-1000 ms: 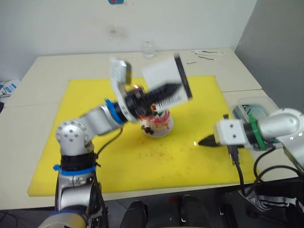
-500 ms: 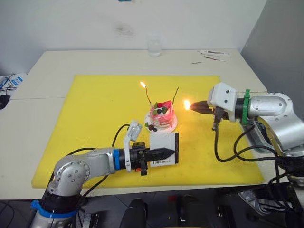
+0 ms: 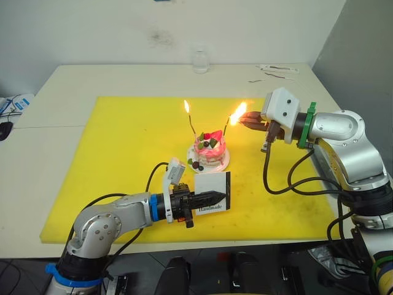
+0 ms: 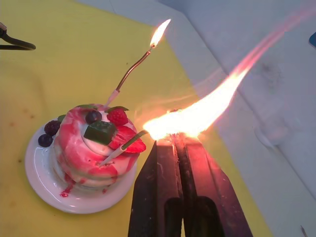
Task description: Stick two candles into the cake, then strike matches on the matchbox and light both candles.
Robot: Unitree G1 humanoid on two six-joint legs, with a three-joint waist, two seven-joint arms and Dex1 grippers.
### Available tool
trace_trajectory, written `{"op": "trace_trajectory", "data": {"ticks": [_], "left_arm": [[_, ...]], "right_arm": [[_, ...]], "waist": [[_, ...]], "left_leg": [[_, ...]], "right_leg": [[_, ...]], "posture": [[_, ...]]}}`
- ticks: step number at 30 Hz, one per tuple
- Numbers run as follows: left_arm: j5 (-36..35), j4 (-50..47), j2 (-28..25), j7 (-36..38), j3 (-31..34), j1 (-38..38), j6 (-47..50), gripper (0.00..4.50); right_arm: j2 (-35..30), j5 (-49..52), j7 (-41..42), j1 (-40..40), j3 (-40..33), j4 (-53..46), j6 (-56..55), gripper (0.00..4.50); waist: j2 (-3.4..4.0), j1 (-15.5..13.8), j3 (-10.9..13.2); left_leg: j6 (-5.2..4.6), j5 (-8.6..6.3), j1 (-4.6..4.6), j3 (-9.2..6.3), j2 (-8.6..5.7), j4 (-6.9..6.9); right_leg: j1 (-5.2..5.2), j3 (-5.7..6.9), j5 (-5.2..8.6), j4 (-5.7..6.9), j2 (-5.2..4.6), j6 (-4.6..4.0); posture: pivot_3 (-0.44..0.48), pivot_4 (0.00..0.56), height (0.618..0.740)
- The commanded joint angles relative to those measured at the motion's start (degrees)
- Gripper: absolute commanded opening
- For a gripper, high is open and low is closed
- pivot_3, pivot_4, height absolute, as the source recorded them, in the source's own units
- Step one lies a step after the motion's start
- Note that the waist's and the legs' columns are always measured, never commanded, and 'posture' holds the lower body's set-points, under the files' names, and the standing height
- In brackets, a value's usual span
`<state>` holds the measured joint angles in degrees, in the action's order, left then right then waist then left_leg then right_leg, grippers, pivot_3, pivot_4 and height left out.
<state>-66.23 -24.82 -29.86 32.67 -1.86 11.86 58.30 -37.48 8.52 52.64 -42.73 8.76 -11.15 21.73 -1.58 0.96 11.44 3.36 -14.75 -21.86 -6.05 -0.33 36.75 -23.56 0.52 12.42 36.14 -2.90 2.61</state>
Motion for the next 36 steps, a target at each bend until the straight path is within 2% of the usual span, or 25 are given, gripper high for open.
{"op": "trace_trajectory", "data": {"ticks": [1,28,32,36], "left_arm": [[0.3,-0.6,0.7,0.7,0.2,0.9,-0.8,0.00],[1.2,0.3,2.2,1.4,-0.2,2.0,-0.1,0.00],[1.3,0.3,2.3,1.6,-0.2,2.0,0.0,0.00],[1.5,0.5,2.5,1.8,-0.3,1.9,0.0,0.00]], "right_arm": [[0.1,1.1,-0.9,-2.1,-2.7,-2.1,-0.8,0.03],[-0.4,0.9,-0.4,-1.4,-2.5,-3.6,0.9,0.03],[-1.8,1.0,-0.4,0.1,-3.8,-4.7,1.8,0.03],[-5.2,2.3,-0.4,5.3,-7.3,-8.1,3.7,0.03]], "waist": [[0.00,0.0,0.0],[0.01,0.0,0.0],[0.01,0.0,0.0],[0.00,-0.3,0.0]], "left_leg": [[0.00,0.00,0.00,0.00,0.00,0.00],[0.00,0.00,0.01,0.00,0.00,0.01],[0.00,0.00,0.01,0.00,-0.01,0.01],[0.00,0.00,-0.01,-0.01,-0.02,0.02]], "right_leg": [[0.00,0.00,0.00,0.01,0.00,0.00],[0.01,0.00,-0.03,0.02,0.00,0.03],[0.01,0.00,-0.03,0.02,0.00,0.03],[0.03,0.00,-0.02,0.01,-0.01,0.03]], "posture": [[0.000,0.150,0.740],[0.000,0.150,0.740],[0.000,0.150,0.740],[0.000,0.150,0.740]]}}
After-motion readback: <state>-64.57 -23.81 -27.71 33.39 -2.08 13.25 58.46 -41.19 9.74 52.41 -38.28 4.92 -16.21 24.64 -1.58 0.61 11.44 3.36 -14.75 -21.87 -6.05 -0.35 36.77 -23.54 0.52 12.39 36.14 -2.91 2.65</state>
